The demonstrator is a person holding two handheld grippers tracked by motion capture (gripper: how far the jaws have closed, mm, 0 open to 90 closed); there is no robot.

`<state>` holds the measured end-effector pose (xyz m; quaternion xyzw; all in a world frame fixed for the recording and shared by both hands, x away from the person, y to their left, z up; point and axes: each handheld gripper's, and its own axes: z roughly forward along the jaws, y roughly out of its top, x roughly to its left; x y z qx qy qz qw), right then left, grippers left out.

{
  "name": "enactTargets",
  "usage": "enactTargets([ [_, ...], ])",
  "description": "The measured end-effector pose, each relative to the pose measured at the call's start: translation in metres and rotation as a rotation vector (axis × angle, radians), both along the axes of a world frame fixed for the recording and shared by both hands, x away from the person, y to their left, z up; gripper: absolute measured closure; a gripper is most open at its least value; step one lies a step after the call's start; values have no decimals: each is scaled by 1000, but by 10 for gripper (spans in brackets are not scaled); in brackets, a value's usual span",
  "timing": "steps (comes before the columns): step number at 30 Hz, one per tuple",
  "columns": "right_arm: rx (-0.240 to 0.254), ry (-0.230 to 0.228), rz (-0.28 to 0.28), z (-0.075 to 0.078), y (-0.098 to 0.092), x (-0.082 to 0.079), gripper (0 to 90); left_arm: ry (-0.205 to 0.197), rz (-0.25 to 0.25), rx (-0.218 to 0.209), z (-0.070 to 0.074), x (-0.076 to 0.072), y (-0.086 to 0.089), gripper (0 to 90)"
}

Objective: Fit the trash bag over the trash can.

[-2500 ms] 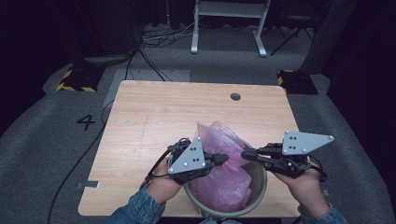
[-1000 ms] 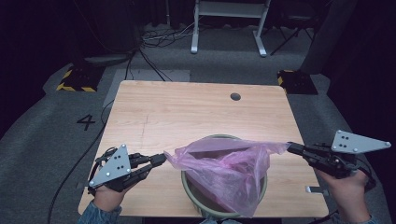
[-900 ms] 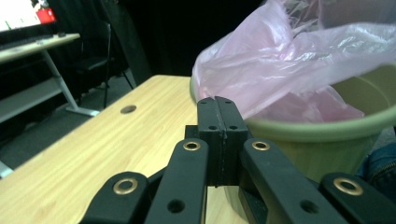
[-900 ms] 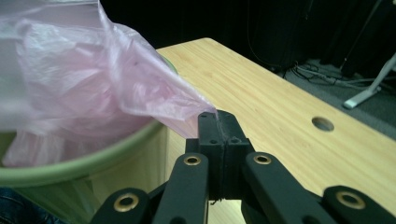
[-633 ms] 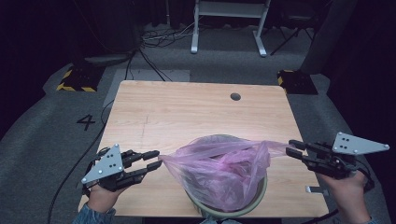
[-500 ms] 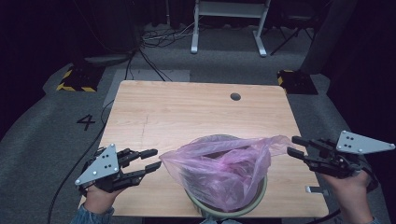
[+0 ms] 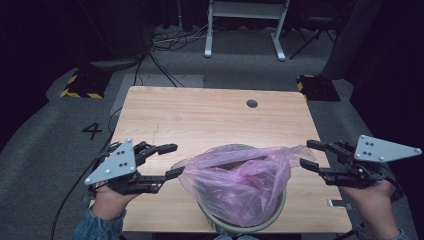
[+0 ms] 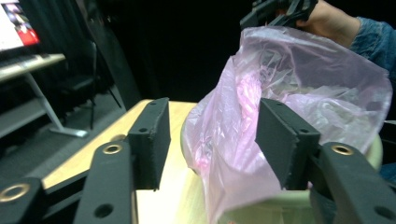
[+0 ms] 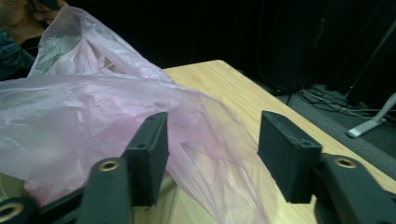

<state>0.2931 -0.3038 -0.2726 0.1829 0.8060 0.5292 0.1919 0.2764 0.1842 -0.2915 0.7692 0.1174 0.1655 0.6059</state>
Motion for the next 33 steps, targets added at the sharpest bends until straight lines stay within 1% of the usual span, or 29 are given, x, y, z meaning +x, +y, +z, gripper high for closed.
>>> enactTargets([
  [2,-16,-2,23,1,7,1,393,25,-11,13,-1,8,-10,423],
  [3,-28,-6,35,1,11,1,401,35,-6,48,-2,12,-16,425],
  [4,-50,4,59,0,17,1,456,42,2,74,-3,13,-20,460],
  [5,-67,15,78,-1,19,1,569,49,-4,100,-5,14,-23,572],
  [6,-95,17,103,-3,22,0,648,48,-6,116,-8,15,-25,658],
  [7,-115,13,114,-5,25,-2,707,50,2,132,-12,15,-27,732],
  [8,-131,25,137,-8,26,-5,756,49,14,139,-15,14,-27,797],
  [9,-131,32,148,-9,25,-7,784,58,26,142,-20,14,-26,841],
  [10,-129,44,164,-12,24,-9,810,69,37,140,-24,15,-24,871],
  [11,-131,66,183,-15,23,-11,833,80,53,134,-27,15,-21,890],
  [12,-141,89,202,-19,22,-13,858,95,64,122,-30,16,-16,894],
  [13,-160,102,210,-24,20,-15,874,104,74,107,-32,17,-12,895],
  [14,-172,112,212,-28,18,-16,891,107,82,94,-34,17,-8,896],
  [16,-177,118,207,-34,13,-20,900,118,87,59,-36,16,-2,895],
  [17,-170,118,199,-36,9,-21,899,108,81,44,-36,16,0,895],
  [18,-154,116,190,-37,6,-23,897,96,77,34,-36,14,1,894],
  [19,-129,111,178,-36,2,-24,865,85,78,30,-35,12,0,894],
  [20,-86,93,144,-34,-1,-23,768,80,80,33,-34,12,-1,894],
  [21,-64,73,120,-32,-2,-23,711,76,83,36,-33,11,-3,894],
  [22,-44,64,107,-29,-3,-21,647,74,85,39,-32,11,-4,894],
  [23,-24,64,95,-26,-3,-20,556,72,86,47,-32,11,-6,894],
  [24,-10,52,72,-23,-3,-18,503,74,85,47,-32,12,-7,894],
  [26,-3,6,37,-17,0,-17,454,73,90,53,-32,13,-7,892],
  [28,9,-38,41,-11,2,-15,413,79,87,64,-33,15,-9,867],
  [29,8,-53,40,-8,3,-13,402,86,75,68,-33,16,-11,802],
  [31,9,-87,16,-1,5,-7,361,91,41,66,-32,17,-16,613],
  [32,13,-101,10,2,5,-4,355,86,22,68,-30,18,-19,553],
  [33,18,-106,8,5,6,1,346,81,14,69,-29,18,-22,512],
])
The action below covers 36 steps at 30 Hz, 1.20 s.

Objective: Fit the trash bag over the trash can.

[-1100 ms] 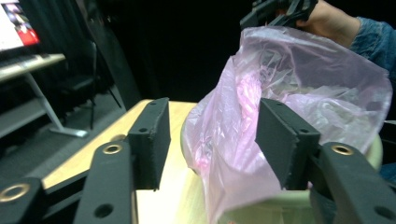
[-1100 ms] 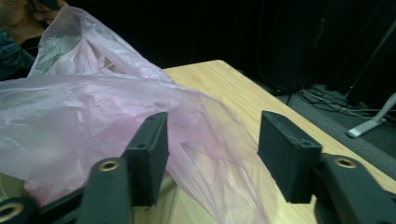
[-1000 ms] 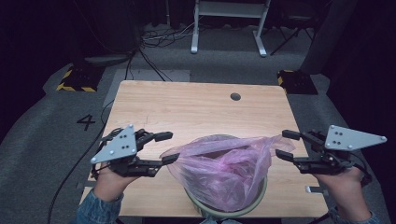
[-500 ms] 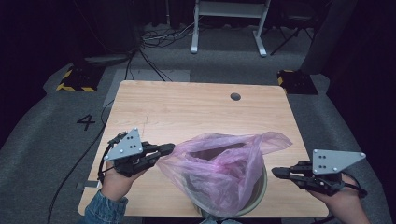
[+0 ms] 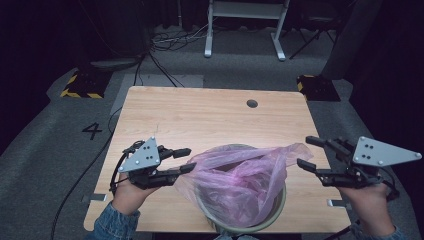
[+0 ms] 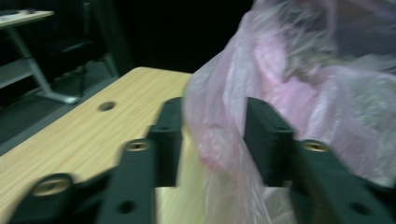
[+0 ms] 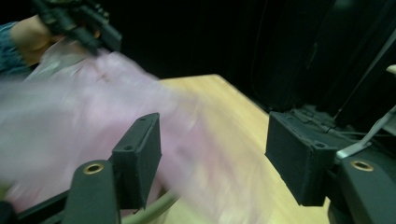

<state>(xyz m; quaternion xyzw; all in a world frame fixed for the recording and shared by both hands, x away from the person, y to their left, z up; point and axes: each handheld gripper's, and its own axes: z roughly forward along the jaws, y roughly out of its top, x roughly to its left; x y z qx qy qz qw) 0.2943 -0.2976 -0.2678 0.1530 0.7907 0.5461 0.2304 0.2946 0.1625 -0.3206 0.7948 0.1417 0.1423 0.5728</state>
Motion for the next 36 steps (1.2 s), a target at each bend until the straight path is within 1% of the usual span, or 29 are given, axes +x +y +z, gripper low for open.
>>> enactTargets([
  [2,-6,5,11,2,4,7,348,6,-26,4,3,2,-6,483],
  [4,-28,30,41,1,12,12,399,15,-49,15,4,4,-12,464],
  [5,-45,45,70,-1,17,13,439,16,-55,23,4,4,-15,462],
  [7,-77,44,98,-5,24,11,556,25,-61,36,2,6,-18,457],
  [8,-94,42,116,-8,27,10,611,32,-57,57,1,6,-21,468],
  [9,-111,44,136,-11,29,9,645,45,-42,83,0,7,-23,508],
  [10,-119,52,149,-14,30,8,699,59,-34,117,-1,8,-24,574],
  [11,-126,64,153,-16,31,7,764,69,-26,136,-2,8,-25,675],
  [12,-132,74,156,-18,30,7,803,67,-5,154,-3,8,-26,732],
  [13,-133,87,163,-20,29,5,837,68,9,157,-3,8,-26,789],
  [14,-131,97,177,-22,28,3,870,69,21,148,-3,8,-24,838],
  [15,-135,105,196,-24,25,-1,884,68,32,139,-3,8,-23,863],
  [16,-138,106,210,-26,24,-4,887,64,43,129,-2,9,-21,873],
  [18,-150,92,260,-31,20,-13,890,61,67,104,0,10,-16,881],
  [20,-173,92,290,-37,16,-20,893,59,88,94,0,11,-13,884],
  [22,-199,107,295,-42,10,-25,893,54,122,89,0,13,-9,885],
  [24,-206,120,299,-46,3,-30,893,54,148,76,-1,14,-4,887],
  [28,-203,144,270,-55,-10,-38,887,61,205,34,-4,20,4,885],
  [29,-202,149,263,-57,-13,-40,887,70,219,20,-5,22,6,883],
  [30,-200,154,258,-60,-15,-42,887,81,221,8,-5,24,8,881],
  [31,-196,161,256,-62,-17,-44,887,82,228,-3,-6,25,9,880],
  [32,-194,170,254,-64,-19,-47,884,77,232,-4,-6,26,10,874],
  [33,-196,172,255,-66,-20,-49,870,72,237,-9,-6,26,9,862],
  [34,-185,163,246,-66,-22,-53,763,60,236,-17,-5,26,9,825],
  [35,-185,163,246,-66,-22,-53,763,50,228,-24,-4,25,8,825],
  [36,-173,152,236,-64,-23,-55,701,34,219,-31,-2,24,6,811],
])
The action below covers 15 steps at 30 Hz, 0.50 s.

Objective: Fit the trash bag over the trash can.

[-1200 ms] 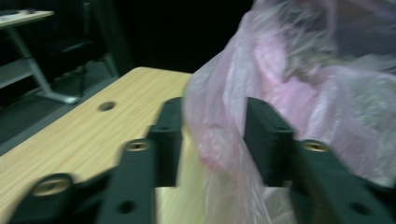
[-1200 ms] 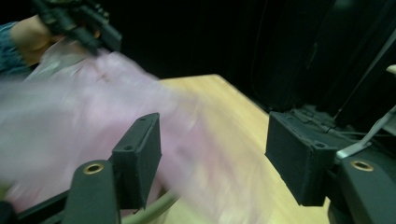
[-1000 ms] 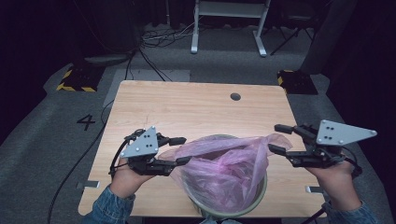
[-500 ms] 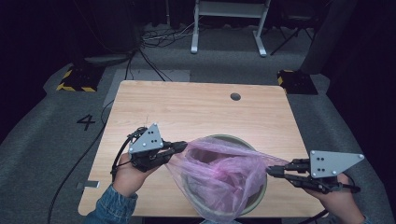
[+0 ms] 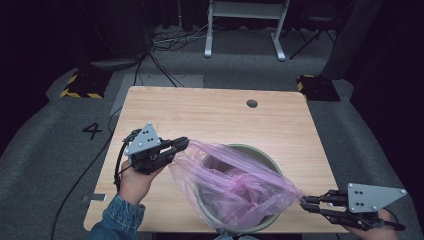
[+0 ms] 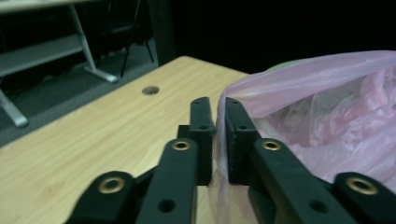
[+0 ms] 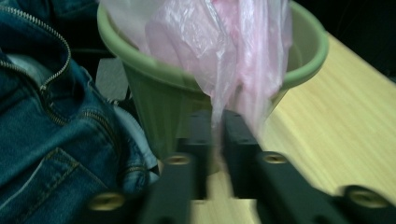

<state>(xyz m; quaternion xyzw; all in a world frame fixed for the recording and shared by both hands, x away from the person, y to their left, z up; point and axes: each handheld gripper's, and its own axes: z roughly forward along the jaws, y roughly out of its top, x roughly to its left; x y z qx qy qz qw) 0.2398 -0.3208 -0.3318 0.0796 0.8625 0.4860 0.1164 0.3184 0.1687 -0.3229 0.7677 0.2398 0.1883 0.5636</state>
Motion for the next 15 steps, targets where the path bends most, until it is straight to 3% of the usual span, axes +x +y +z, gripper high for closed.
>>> enactTargets([
  [3,65,-11,-18,15,-3,1,584,-36,-13,1,5,-4,-6,770],
  [7,148,-42,-52,39,-2,8,519,-78,-20,11,12,-7,-14,768],
  [10,147,-61,-121,50,6,23,479,-81,-26,22,13,-4,-19,777],
  [12,140,-34,-134,49,19,44,442,-83,-29,26,12,-3,-22,786],
  [15,122,-6,-134,44,28,57,431,-83,-28,29,11,0,-24,788],
])
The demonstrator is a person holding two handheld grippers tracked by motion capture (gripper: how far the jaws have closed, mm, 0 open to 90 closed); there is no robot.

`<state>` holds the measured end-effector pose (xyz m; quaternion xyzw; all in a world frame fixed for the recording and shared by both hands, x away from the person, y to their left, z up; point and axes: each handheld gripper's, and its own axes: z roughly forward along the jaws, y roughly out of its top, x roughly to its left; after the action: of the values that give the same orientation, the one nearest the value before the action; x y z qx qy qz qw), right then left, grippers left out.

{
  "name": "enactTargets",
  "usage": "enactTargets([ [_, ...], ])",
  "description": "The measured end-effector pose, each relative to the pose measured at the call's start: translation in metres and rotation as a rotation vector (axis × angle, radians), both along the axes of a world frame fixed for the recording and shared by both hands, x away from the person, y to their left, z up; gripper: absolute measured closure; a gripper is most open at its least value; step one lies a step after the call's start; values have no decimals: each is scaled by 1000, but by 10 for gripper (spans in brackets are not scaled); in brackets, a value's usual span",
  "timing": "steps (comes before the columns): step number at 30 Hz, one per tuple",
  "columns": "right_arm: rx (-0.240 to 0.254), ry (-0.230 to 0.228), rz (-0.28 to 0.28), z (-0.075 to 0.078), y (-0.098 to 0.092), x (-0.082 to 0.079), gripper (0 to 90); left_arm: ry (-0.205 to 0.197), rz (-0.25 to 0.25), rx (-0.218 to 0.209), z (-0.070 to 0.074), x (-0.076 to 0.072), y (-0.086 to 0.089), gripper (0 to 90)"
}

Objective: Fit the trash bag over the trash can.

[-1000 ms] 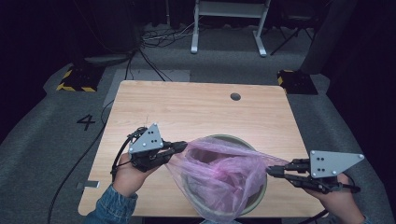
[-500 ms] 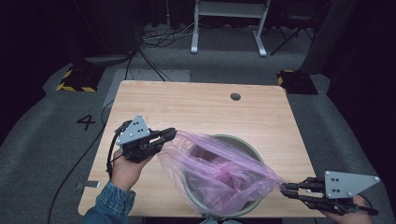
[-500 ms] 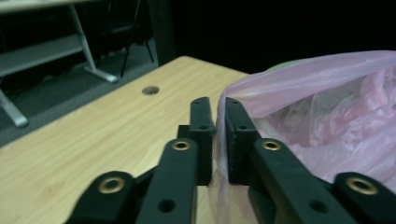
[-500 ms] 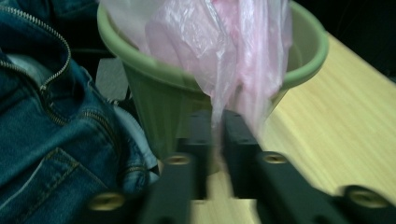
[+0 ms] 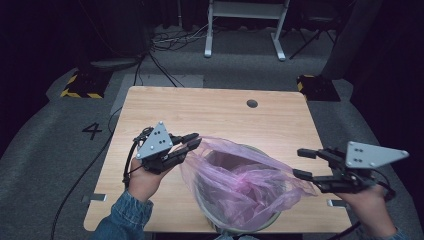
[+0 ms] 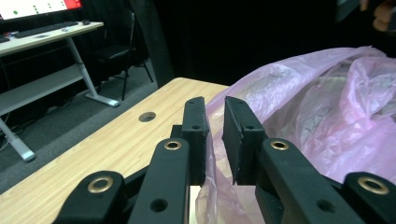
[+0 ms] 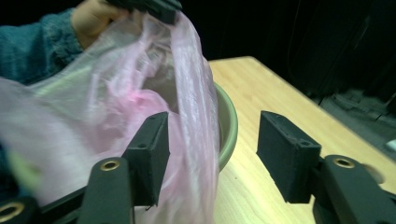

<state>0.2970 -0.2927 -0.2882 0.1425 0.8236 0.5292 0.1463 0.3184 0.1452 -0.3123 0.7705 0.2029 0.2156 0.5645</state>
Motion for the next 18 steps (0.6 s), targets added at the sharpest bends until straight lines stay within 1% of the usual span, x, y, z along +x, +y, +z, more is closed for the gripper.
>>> enactTargets([
  [1,-9,11,5,-4,4,6,436,0,2,-1,-1,1,0,788],
  [2,-21,25,11,-8,8,10,473,4,4,-7,-2,3,0,790],
  [3,-37,41,20,-12,12,14,541,6,4,-12,-3,5,0,792],
  [4,-54,54,24,-15,16,16,650,10,5,-15,-4,6,1,795],
  [5,-75,54,18,-18,18,18,741,11,4,-17,-6,8,1,795],
  [6,-87,50,6,-20,20,20,803,16,8,-17,-8,10,0,798],
  [7,-86,65,-2,-21,21,23,854,24,4,-17,-11,13,0,801],
  [8,-72,78,-15,-21,21,27,890,29,4,-16,-13,15,0,808],
  [11,-40,79,-61,-24,20,38,900,47,17,-14,-20,22,-2,826],
  [13,-22,88,-88,-31,21,47,900,59,21,-15,-25,26,-4,830],
  [14,-11,98,-93,-35,22,52,900,65,25,-11,-27,28,-5,834],
  [16,17,135,-100,-44,23,62,900,80,32,7,-32,32,-8,838],
  [18,26,165,-116,-52,23,72,900,97,48,35,-38,36,-9,840],
])
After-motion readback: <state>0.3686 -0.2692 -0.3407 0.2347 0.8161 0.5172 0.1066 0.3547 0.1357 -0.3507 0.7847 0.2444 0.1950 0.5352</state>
